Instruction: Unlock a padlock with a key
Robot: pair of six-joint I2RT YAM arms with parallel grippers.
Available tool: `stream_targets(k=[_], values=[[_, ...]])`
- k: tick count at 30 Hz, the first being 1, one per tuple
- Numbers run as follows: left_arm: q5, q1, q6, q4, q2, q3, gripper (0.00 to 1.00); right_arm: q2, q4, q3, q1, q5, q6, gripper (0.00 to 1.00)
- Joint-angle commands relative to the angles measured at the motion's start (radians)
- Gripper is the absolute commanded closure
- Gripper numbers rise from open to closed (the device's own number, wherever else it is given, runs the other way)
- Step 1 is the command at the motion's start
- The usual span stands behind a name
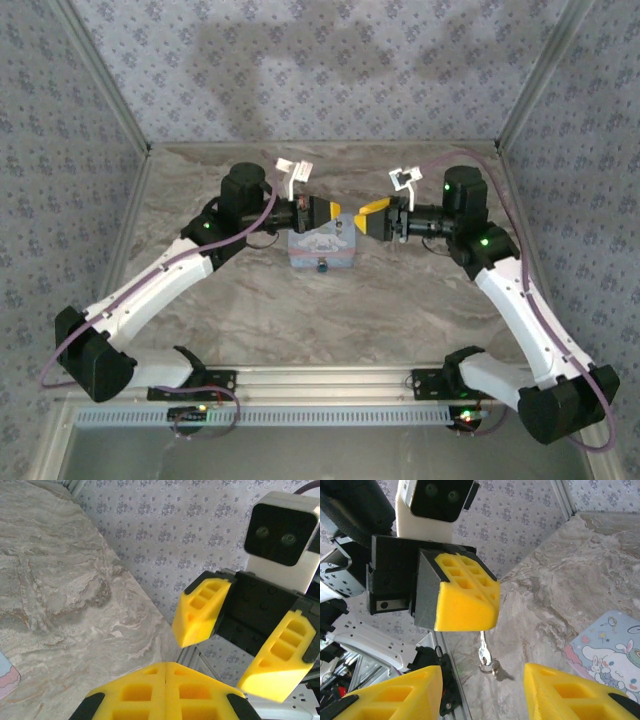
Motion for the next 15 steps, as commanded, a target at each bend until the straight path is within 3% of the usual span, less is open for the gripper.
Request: stream_targets(k=[1, 7, 15], values=[[-0.004, -0.004, -0.005, 0.062, -0.018, 0.025, 1.00, -0.016, 0.120, -0.034, 0.054, 0.067, 0.064, 0.52], [0.014, -0.007, -0.038, 0.118, -0.025, 0.010, 1.00, -0.010, 0.261, -0.087, 0.082, 0.125, 0.146, 0.59], [0.016, -0.006, -0.047, 0.132, -0.039, 0.001, 1.00, 0.007, 0.239, -0.059, 0.103, 0.127, 0.132, 0.66]])
